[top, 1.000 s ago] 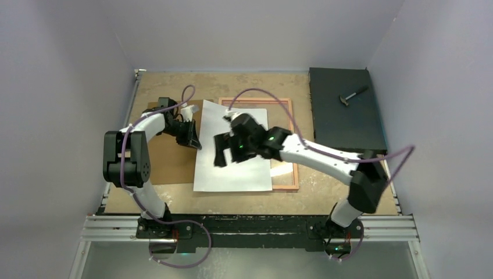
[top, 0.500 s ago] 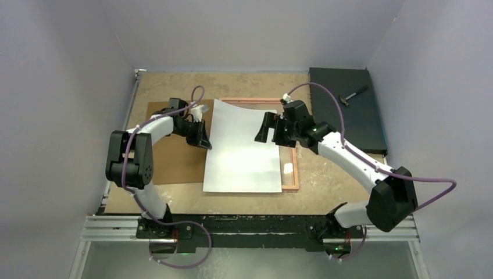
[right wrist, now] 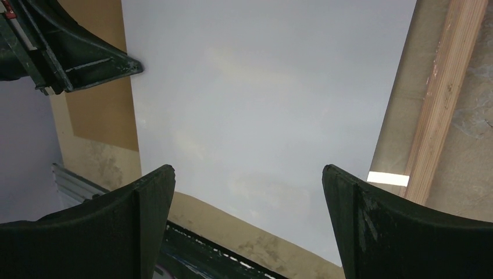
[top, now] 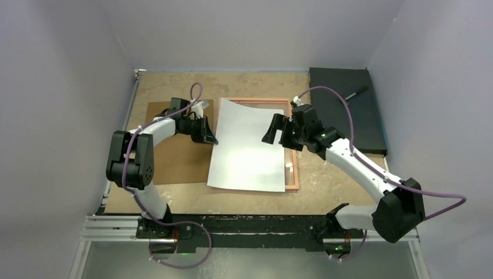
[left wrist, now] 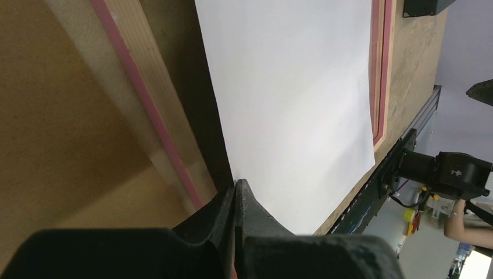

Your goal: Put the photo into the frame

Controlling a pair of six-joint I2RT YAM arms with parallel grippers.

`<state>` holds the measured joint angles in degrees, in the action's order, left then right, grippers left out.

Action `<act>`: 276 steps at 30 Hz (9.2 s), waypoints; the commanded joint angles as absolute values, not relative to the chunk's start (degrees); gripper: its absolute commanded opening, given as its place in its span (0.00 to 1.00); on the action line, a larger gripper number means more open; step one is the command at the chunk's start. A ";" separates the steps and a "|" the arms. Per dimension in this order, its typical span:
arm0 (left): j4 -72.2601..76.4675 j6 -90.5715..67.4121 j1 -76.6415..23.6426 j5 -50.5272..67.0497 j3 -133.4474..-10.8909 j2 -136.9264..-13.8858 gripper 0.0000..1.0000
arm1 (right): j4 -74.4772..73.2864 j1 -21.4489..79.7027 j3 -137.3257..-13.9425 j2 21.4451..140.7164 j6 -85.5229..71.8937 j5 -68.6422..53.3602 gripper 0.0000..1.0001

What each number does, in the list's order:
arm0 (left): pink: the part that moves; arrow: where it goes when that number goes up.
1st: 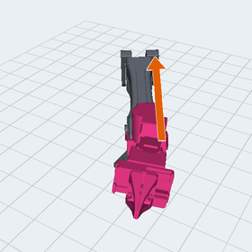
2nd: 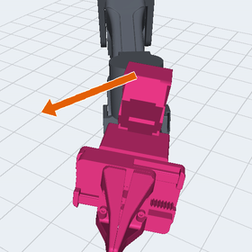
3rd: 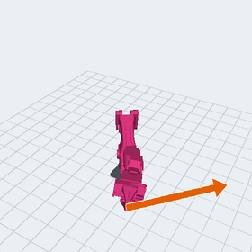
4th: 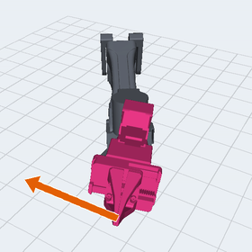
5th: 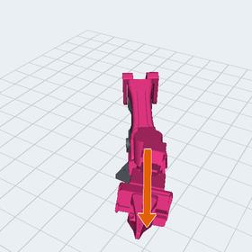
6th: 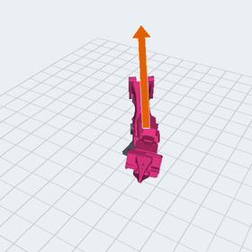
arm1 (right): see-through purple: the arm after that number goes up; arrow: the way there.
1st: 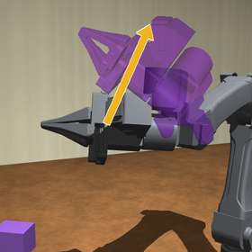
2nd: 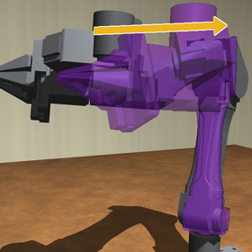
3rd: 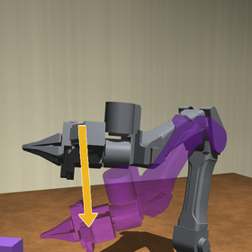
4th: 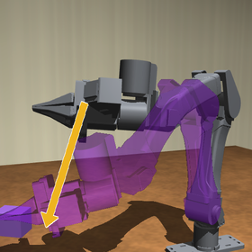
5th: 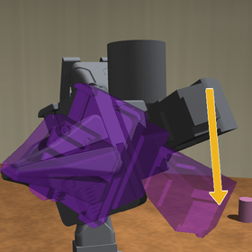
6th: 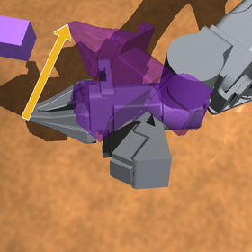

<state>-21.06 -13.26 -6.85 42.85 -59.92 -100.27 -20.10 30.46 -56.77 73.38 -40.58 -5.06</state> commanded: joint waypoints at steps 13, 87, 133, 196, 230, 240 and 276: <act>-6.93 -26.84 -8.43 45.42 -57.08 -97.21 0.00 | -20.33 27.23 -54.77 69.91 -42.85 -4.54 0.99; -16.77 -18.55 -3.78 42.54 -54.39 -89.05 0.00 | -14.71 47.35 -22.26 51.72 -61.01 -1.68 0.61; -18.27 -16.79 -7.42 42.74 -57.24 -91.12 0.00 | -20.89 47.31 -25.40 43.15 -66.00 8.89 0.06; -40.33 5.23 -6.28 30.10 -75.92 -97.07 0.29 | -24.90 42.27 -30.56 50.24 -63.34 20.49 0.08; -44.20 22.86 21.45 13.11 -77.54 -90.95 0.78 | -13.23 51.64 -55.86 75.45 -48.33 17.08 0.89; -43.04 27.87 33.60 14.87 -71.56 -95.29 0.66 | -18.02 57.34 -103.66 119.61 -41.90 15.37 0.96; -21.58 22.78 33.00 7.23 -62.07 -102.45 0.45 | -28.91 57.31 -120.83 140.85 -45.39 21.41 0.99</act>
<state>-25.32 23.51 33.80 8.21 -63.46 -102.39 -24.18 58.13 -119.20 139.72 -44.45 18.52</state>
